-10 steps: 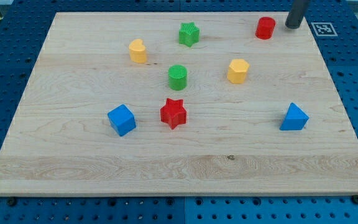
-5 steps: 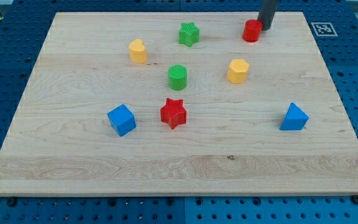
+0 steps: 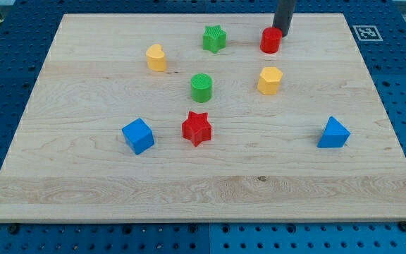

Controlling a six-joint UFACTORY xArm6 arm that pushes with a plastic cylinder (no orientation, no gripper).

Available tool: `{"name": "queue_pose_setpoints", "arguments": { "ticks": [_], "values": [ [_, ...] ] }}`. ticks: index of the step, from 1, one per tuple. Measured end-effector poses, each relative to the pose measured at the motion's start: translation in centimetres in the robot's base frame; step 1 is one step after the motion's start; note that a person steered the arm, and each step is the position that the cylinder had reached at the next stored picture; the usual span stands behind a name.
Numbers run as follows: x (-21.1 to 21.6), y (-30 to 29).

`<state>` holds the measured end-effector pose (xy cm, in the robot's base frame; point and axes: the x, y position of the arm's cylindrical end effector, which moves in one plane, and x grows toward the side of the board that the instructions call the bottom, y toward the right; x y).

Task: Push the red circle into the red star

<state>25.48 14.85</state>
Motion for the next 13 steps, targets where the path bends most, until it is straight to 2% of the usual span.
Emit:
{"name": "queue_pose_setpoints", "arguments": {
  "ticks": [1,3,9,11,13],
  "values": [
    [0.8,0.0],
    [6.1,-0.1],
    [2.4,-13.9],
    [4.4,-12.5],
    [4.2,-12.5]
  ]
}}
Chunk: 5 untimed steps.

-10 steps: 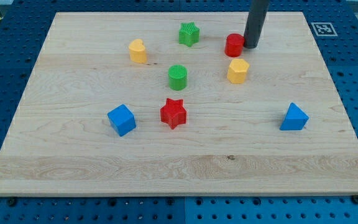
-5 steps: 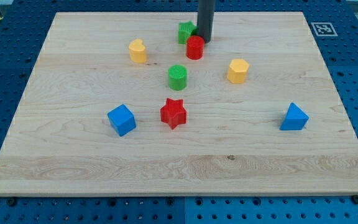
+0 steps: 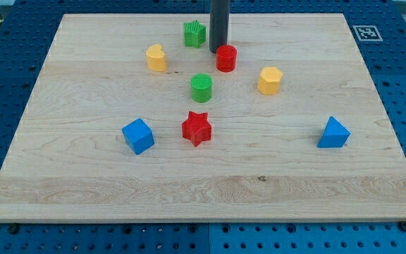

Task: Push the red circle into the red star

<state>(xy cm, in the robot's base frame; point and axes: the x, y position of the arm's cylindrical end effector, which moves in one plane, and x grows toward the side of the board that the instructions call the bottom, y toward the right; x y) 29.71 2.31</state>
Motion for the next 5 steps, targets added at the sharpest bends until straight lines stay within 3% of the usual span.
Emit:
{"name": "queue_pose_setpoints", "arguments": {
  "ticks": [3,5],
  "values": [
    [-0.5,2.3],
    [2.9,2.3]
  ]
}}
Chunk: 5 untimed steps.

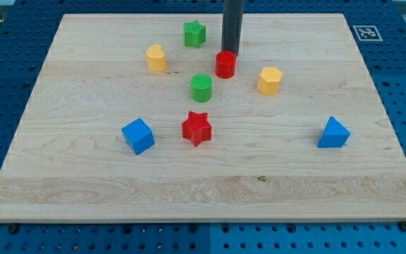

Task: Push the red circle into the red star

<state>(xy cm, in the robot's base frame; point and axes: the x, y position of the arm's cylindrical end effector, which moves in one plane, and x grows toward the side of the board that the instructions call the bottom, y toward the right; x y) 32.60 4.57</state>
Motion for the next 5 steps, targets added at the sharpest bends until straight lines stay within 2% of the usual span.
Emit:
{"name": "queue_pose_setpoints", "arguments": {
  "ticks": [3,5],
  "values": [
    [6.1,0.0],
    [6.8,-2.4]
  ]
}}
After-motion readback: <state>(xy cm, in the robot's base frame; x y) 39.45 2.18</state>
